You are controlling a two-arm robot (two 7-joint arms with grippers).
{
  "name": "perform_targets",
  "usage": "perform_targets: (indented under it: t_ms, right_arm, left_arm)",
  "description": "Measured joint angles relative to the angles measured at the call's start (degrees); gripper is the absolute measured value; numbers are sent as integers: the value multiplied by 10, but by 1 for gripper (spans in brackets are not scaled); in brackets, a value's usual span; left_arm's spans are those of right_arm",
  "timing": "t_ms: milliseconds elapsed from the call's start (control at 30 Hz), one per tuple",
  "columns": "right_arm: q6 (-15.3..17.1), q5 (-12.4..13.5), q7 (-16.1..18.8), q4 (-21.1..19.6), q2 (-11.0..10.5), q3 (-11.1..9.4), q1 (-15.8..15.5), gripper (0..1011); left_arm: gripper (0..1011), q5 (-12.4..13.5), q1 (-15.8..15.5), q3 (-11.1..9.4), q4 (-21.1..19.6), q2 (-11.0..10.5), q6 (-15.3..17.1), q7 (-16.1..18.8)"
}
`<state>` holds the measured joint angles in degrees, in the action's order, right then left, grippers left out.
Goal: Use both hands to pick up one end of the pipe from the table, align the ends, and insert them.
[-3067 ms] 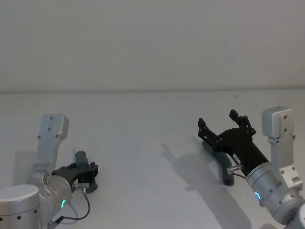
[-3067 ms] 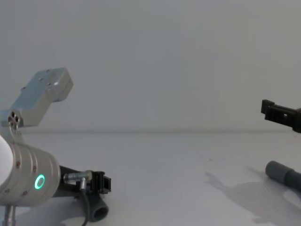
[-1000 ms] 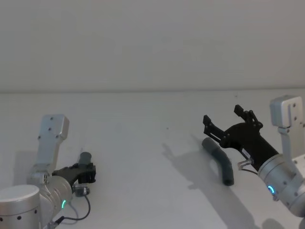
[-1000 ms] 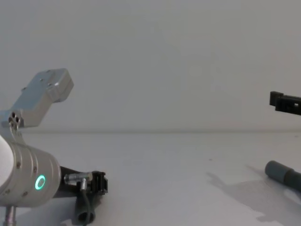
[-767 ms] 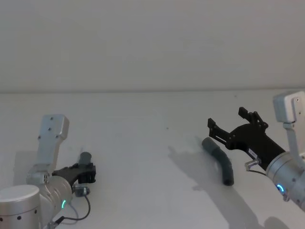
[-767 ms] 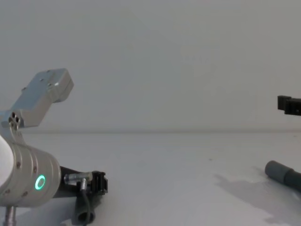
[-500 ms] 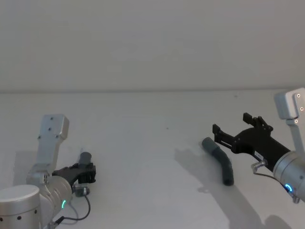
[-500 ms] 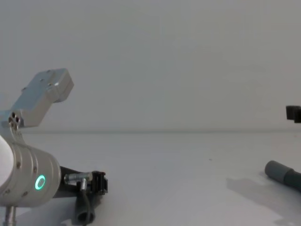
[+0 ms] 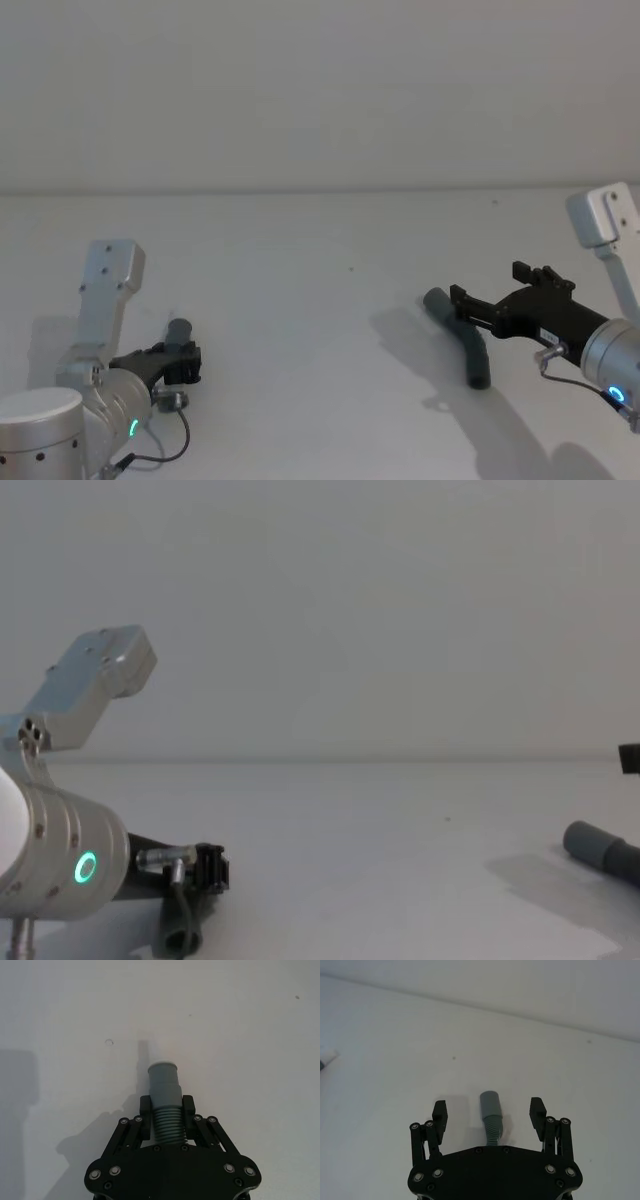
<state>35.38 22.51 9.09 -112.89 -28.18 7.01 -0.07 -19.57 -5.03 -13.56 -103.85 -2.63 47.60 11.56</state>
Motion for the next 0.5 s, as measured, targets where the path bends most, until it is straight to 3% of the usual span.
perform_targets:
  t_ms: [500]
  right_arm:
    - [35, -10, 14, 26, -10, 18, 24, 1002]
  left_arm:
    - [335, 0, 0, 0, 0, 0, 0, 0]
